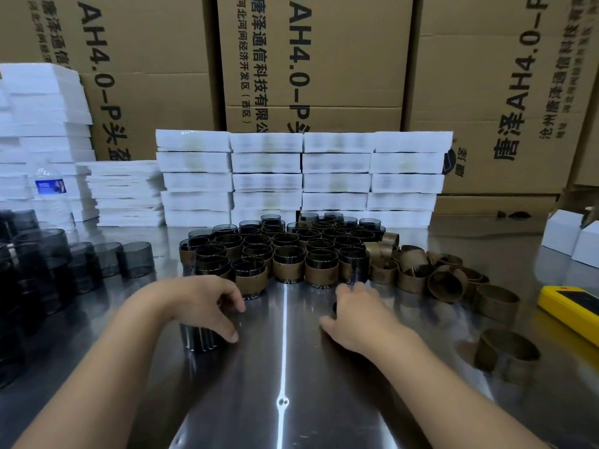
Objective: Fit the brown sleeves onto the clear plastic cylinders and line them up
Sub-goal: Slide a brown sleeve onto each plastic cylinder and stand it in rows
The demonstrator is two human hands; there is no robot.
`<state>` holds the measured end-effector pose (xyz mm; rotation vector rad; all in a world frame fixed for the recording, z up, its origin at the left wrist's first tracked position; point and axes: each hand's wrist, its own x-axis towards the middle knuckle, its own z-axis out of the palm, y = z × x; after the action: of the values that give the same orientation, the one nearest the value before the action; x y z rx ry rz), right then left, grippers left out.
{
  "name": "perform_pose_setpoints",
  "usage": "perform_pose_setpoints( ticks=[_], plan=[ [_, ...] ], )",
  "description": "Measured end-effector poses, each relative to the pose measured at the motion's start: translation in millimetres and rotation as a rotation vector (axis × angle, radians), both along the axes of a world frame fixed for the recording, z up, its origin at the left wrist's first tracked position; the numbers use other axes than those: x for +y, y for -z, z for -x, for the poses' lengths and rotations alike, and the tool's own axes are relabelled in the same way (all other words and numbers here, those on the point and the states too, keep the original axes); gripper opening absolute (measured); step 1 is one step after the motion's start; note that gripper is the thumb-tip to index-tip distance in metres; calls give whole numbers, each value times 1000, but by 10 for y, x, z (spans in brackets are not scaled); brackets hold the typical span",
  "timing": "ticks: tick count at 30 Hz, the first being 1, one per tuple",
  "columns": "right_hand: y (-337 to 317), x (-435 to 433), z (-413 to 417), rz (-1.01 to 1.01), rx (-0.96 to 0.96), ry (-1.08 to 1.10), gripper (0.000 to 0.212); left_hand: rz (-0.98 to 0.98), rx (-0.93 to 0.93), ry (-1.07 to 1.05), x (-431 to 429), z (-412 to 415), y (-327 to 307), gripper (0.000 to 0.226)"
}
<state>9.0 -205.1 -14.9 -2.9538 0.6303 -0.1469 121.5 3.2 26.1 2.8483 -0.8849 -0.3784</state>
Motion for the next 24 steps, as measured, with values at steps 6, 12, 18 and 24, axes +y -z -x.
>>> perform_pose_setpoints(
  ticks=[6,12,18,24],
  plan=[
    [-16,11,-9,-42,-88,-34,59,156,70,167,-119,13,78,28],
    [-18,18,3,37,-23,-54,66,551,89,31,-317,-2,186,15],
    [-23,9,-1,29,49,-71,80,496,4,-15,-316,-40,221,29],
    [3,-9,-27,10,43,-83,73,378,-102,-38,-252,-93,224,52]
  ],
)
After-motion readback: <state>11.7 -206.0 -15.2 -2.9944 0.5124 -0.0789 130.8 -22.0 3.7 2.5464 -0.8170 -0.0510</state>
